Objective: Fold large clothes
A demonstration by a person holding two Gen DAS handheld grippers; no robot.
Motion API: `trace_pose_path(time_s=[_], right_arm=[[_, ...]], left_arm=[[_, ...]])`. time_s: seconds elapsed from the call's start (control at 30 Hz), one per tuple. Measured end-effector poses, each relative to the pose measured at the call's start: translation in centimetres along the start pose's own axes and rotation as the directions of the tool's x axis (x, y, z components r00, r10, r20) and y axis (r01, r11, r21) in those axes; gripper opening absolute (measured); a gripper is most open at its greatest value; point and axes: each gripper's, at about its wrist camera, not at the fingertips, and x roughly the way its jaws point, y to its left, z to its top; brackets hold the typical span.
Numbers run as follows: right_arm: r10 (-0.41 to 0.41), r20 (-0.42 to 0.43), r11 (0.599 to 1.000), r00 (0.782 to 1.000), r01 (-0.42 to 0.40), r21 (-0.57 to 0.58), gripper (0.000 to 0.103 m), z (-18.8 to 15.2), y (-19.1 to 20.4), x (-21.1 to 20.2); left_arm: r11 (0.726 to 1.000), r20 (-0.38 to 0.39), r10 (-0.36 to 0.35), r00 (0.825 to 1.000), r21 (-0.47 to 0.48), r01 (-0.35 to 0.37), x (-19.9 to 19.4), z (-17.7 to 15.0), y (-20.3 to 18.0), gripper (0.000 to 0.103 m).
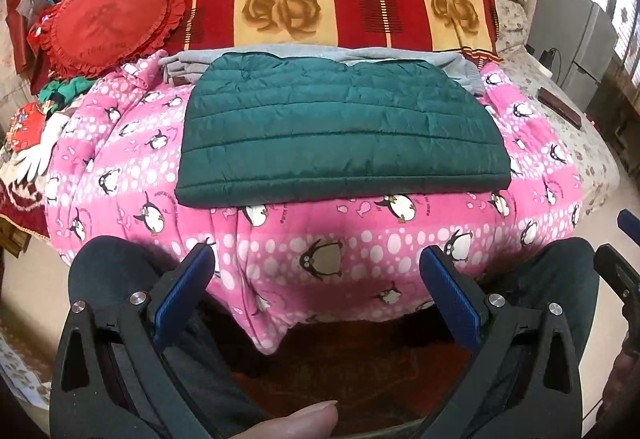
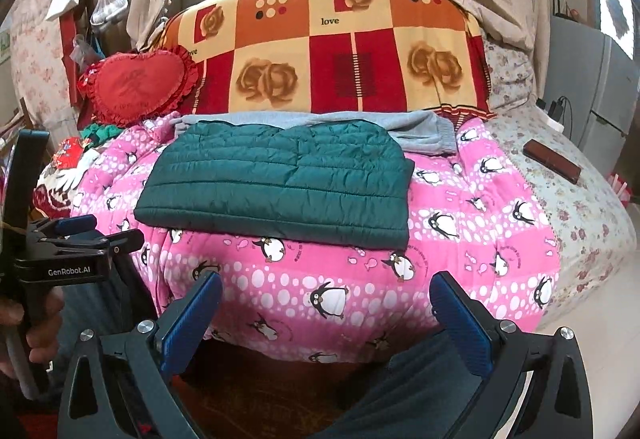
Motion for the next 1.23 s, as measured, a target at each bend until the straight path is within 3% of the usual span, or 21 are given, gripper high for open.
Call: trace_pose_path(time_s=[1.23], right_arm=[[0.011, -0.006, 1.0, 1.0, -0.011, -0.004, 0.103, 0.31, 0.33, 0.23]], left_arm=[[1.0, -0.005, -0.022, 1.0, 0.016, 0.022, 0.86, -0.53, -0.21, 0.103]])
